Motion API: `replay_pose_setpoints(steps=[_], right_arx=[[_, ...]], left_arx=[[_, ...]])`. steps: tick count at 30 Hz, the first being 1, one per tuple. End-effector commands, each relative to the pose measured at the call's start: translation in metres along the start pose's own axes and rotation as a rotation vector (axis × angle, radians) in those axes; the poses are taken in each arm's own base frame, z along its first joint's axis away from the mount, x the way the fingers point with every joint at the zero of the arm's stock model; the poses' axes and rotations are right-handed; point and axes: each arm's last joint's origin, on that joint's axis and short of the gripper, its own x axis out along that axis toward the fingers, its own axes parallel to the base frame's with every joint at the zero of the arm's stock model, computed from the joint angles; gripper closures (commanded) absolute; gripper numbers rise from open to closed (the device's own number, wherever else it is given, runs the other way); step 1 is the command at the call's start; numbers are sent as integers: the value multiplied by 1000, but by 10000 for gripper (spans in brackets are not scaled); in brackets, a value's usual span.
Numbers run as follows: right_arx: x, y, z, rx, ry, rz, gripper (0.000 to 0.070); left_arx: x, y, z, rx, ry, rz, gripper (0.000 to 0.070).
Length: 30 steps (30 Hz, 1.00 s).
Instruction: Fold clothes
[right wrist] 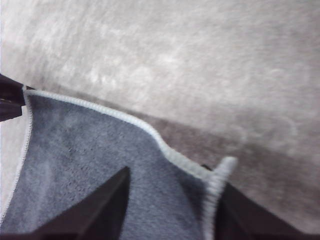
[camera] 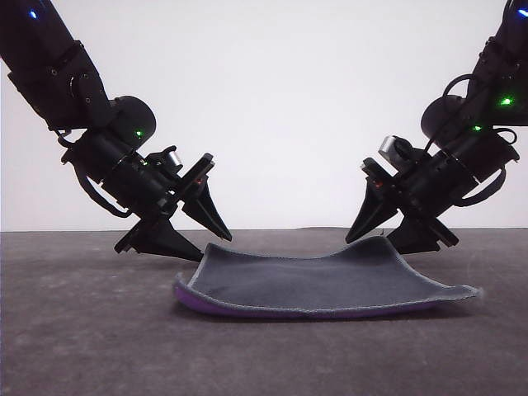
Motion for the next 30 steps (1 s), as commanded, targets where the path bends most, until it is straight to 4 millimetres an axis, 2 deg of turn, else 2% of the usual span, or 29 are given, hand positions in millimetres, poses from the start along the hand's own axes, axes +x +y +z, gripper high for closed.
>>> replay_pose_setpoints(steps=[1, 3, 7, 9, 10, 17, 30], right_arx=[[5, -6, 1, 8, 1, -6, 507], [3, -8, 1, 12, -1, -10, 549], [-1, -12, 2, 21, -7, -16, 680], [-2, -14, 2, 26, -7, -17, 695], [-3, -14, 2, 28, -7, -16, 695], [-4, -15, 0, 33, 12, 47, 695], [-31, -32, -17, 198, 131, 309, 695]], left_arx=[[7, 3, 2, 2, 2, 0, 406], [7, 3, 2, 3, 2, 0, 471], [7, 2, 3, 7, -3, -2, 622], [7, 2, 3, 8, -5, -3, 688], [7, 2, 3, 9, -6, -3, 698], [6, 1, 2, 3, 18, -71, 700], [1, -1, -8, -74, 159, -327, 700]])
